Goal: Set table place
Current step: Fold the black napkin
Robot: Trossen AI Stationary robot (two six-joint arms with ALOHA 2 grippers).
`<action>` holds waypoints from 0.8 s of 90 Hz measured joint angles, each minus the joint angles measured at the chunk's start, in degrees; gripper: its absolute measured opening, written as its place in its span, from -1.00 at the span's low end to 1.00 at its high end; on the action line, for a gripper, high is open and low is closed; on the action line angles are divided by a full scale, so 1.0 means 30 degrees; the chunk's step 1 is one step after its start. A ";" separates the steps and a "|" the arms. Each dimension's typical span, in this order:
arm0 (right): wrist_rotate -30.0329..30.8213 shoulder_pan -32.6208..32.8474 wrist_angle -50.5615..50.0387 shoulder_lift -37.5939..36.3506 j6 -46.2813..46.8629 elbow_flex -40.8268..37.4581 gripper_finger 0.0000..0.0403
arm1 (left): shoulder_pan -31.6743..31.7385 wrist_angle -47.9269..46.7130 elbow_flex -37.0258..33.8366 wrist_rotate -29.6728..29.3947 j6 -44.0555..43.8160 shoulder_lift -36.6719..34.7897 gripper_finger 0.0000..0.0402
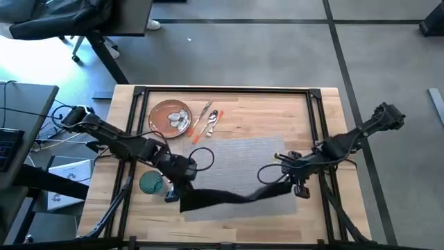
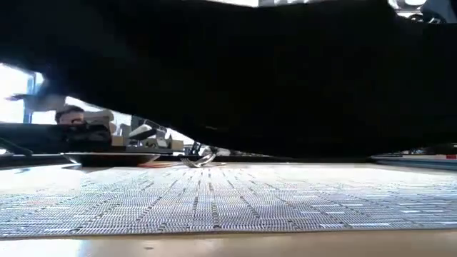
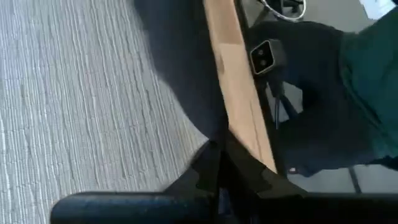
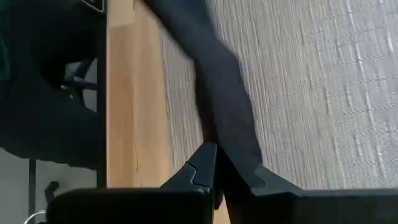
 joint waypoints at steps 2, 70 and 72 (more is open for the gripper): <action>0.0083 -0.0022 -0.0015 0.0000 0.0034 -0.0348 -1.00 | 0.0063 -0.0030 -0.0188 -0.0387 0.0117 0.0037 -1.00; 0.2507 -0.3267 0.0312 0.0015 0.1896 -0.5719 -0.57 | 0.2635 -0.1138 -0.4627 -0.7171 0.1644 0.0128 -0.59; 0.2443 -0.3291 -0.0012 0.0015 0.1802 -0.5423 -0.53 | 0.2666 -0.1242 -0.4437 -0.7171 0.1677 0.0128 -0.56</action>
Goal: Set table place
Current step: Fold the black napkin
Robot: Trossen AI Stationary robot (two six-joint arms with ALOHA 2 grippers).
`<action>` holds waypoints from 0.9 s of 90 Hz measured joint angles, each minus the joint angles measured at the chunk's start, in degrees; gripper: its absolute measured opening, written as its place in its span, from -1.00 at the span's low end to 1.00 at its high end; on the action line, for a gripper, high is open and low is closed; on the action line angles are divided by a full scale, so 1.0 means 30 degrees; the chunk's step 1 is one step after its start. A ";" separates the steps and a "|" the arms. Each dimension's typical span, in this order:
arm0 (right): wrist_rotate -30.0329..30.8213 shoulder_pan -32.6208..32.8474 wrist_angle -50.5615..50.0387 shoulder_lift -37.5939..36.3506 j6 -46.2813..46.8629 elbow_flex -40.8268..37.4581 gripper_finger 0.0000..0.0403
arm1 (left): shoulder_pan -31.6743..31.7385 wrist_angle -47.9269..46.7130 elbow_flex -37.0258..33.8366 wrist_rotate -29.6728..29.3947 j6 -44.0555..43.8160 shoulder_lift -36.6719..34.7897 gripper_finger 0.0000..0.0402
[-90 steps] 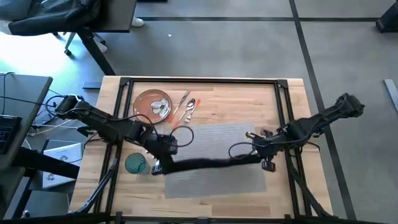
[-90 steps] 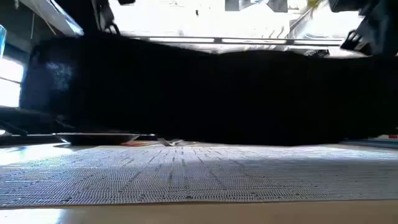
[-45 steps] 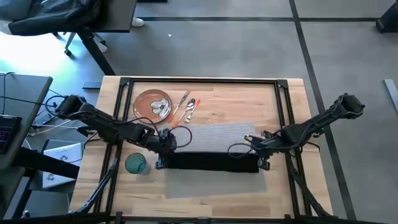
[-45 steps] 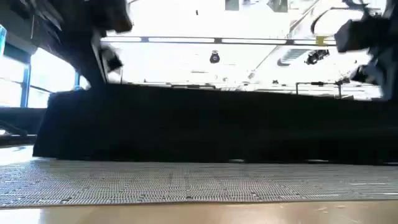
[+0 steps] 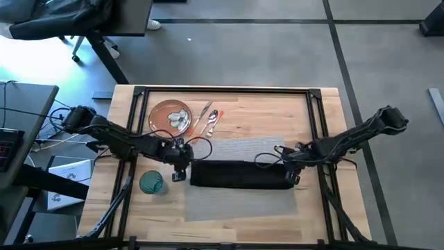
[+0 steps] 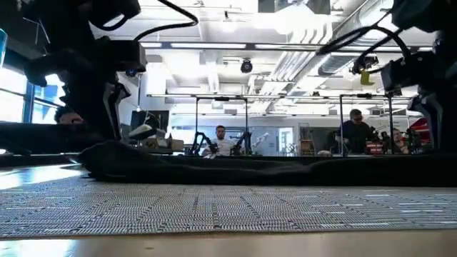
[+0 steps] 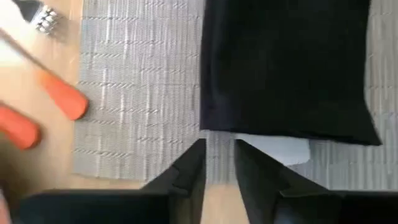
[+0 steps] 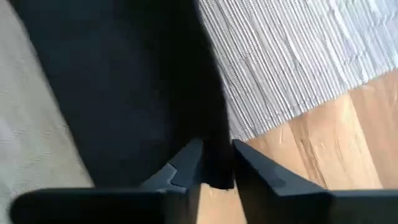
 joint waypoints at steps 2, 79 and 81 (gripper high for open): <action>-0.0107 -0.0030 -0.0391 0.0000 -0.0025 0.0319 -0.49 | 0.0032 -0.0086 0.0225 0.0000 0.0005 0.0000 -0.53; 0.4630 0.5861 1.3204 0.5473 0.1515 -0.2441 -0.20 | -0.1147 0.8028 0.0207 0.0751 -0.0059 0.6010 -0.41; 0.4737 0.5996 1.3246 0.5638 0.1480 -0.2408 -0.20 | -0.1147 0.7841 0.0208 0.0635 -0.0215 0.6097 -0.41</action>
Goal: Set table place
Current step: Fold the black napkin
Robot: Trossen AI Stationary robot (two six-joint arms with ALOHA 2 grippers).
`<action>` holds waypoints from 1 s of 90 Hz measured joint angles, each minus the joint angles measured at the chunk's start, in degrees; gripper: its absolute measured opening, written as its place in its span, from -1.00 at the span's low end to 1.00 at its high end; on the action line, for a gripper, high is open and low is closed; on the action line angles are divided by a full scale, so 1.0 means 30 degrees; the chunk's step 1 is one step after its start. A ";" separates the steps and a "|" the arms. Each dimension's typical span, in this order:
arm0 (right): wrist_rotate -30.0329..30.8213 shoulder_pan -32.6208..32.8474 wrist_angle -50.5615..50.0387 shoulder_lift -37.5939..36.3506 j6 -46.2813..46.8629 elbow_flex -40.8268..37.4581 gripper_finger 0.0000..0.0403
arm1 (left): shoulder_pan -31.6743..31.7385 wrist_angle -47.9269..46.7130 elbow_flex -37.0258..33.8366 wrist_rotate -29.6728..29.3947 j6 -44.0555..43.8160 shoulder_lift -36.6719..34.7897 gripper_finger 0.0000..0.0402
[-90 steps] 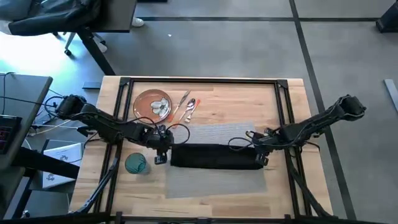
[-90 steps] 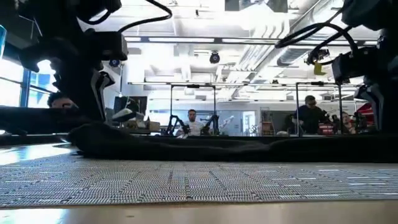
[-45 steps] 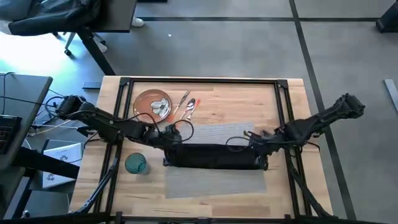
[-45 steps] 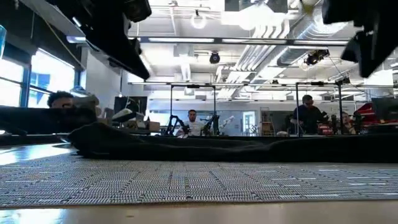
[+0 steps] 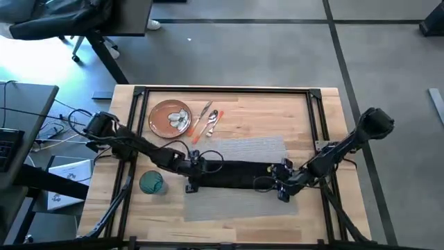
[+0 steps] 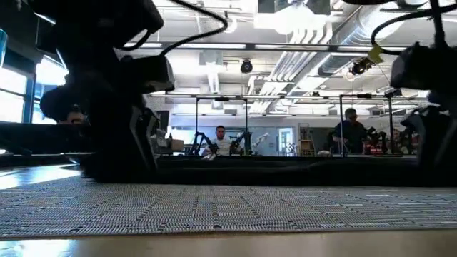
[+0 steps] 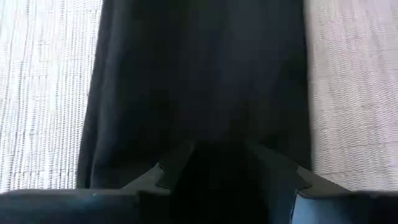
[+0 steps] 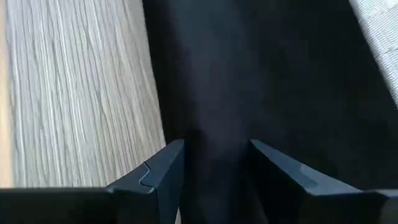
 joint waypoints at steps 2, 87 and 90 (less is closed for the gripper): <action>0.0031 0.0104 0.0058 0.0131 -0.0003 0.0027 -0.20 | -0.0009 0.0009 -0.0027 -0.0107 -0.0168 0.0077 -0.41; -0.1926 0.1382 -1.1438 -0.4909 1.5518 0.3074 -0.20 | 0.0022 0.2245 -0.0466 -0.0319 -0.0909 -0.2549 -0.41; -0.1871 0.1498 -1.0860 -0.4805 1.6072 0.2556 -0.20 | 0.0016 0.2417 -0.0460 -0.0274 -0.0837 -0.2473 -0.41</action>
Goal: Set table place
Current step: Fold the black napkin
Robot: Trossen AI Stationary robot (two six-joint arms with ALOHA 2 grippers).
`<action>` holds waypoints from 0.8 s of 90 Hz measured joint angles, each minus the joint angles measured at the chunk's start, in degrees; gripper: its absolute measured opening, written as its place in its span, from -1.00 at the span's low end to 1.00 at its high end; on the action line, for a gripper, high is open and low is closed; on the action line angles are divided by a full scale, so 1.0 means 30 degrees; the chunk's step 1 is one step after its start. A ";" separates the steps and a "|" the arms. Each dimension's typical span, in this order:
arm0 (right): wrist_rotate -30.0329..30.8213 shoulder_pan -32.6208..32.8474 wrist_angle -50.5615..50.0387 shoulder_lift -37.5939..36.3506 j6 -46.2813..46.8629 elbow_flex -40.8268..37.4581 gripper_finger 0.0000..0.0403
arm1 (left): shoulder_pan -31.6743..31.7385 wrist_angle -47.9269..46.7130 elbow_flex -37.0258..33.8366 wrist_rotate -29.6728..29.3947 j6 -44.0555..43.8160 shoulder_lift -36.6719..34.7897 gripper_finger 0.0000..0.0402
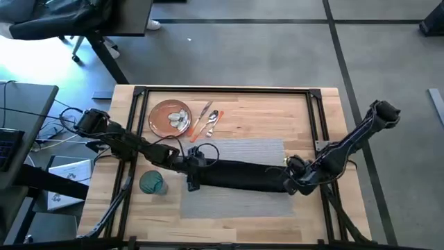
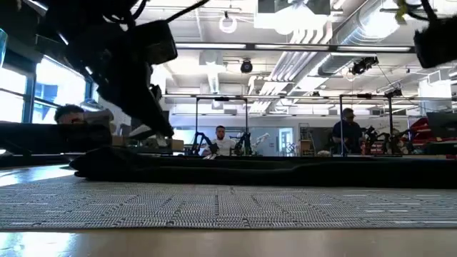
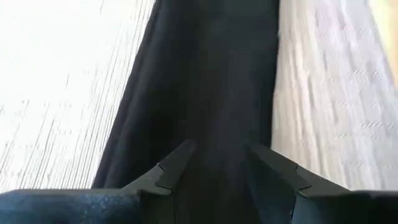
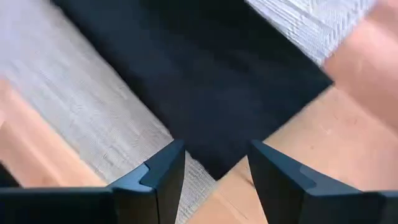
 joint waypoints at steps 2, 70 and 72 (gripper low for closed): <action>0.0002 0.0050 0.0434 0.0066 0.0376 -0.0375 -0.20 | -0.0003 -0.0006 0.0007 0.0020 0.0074 0.0028 -0.41; 0.3741 0.0310 0.5995 0.3535 0.4556 -0.3282 -0.24 | -0.0023 0.1321 -0.0524 -0.0565 0.0705 0.0024 -0.41; 0.3789 0.0319 0.6016 0.3604 0.4501 -0.3282 -0.27 | -0.0023 0.1332 -0.0524 -0.0565 0.0705 0.0019 -0.41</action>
